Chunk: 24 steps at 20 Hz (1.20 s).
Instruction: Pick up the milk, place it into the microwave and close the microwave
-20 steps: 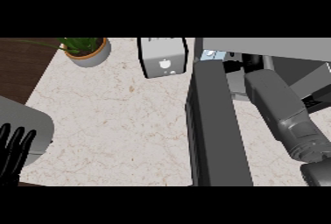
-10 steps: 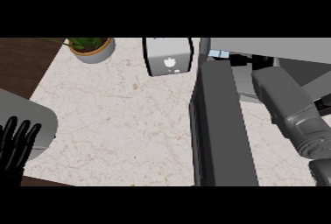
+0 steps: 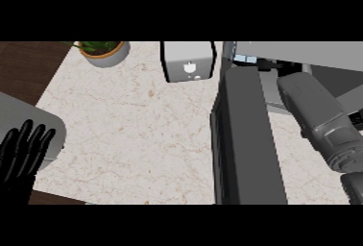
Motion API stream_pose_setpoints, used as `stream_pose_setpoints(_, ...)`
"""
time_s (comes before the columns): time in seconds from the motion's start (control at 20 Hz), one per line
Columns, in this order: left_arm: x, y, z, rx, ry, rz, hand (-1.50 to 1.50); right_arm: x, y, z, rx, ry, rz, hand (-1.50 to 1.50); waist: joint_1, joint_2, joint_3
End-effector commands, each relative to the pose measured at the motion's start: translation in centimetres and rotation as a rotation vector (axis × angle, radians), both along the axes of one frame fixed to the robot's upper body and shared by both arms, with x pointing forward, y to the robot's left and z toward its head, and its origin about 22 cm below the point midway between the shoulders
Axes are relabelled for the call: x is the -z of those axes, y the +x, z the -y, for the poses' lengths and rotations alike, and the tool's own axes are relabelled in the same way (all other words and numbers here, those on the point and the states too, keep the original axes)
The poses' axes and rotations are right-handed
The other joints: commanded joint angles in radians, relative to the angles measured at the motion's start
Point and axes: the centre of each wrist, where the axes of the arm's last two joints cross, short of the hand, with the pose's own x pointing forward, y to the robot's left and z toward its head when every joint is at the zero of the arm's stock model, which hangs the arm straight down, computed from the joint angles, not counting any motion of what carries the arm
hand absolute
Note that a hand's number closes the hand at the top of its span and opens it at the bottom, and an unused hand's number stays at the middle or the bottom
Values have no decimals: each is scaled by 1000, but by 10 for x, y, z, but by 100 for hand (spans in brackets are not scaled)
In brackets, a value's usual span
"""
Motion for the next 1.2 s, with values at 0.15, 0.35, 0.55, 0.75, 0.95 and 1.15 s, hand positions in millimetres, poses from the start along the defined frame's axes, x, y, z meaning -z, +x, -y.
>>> stream_pose_setpoints(0.15,0,9,9,37,13,3,-150,5,1,-40,-124,148,-96,-150,19,6,0)
stream_pose_setpoints(0.35,1,13,17,41,11,-1,-150,6,0,-42,-139,209,-106,-150,6,3,0)
stream_pose_setpoints(0.55,-2,11,21,32,7,12,-150,20,-6,-34,-133,211,-124,-150,4,-3,0)
stream_pose_setpoints(0.75,4,13,24,46,12,-6,-150,22,-8,-17,-142,210,-114,-150,-15,-5,-1)
stream_pose_setpoints(0.95,1,15,33,51,14,-2,-150,20,-7,-12,-138,214,-99,-150,-20,-8,0)
stream_pose_setpoints(1.15,5,14,37,52,10,3,-150,22,-8,-8,-158,250,-119,-150,-31,-17,-1)
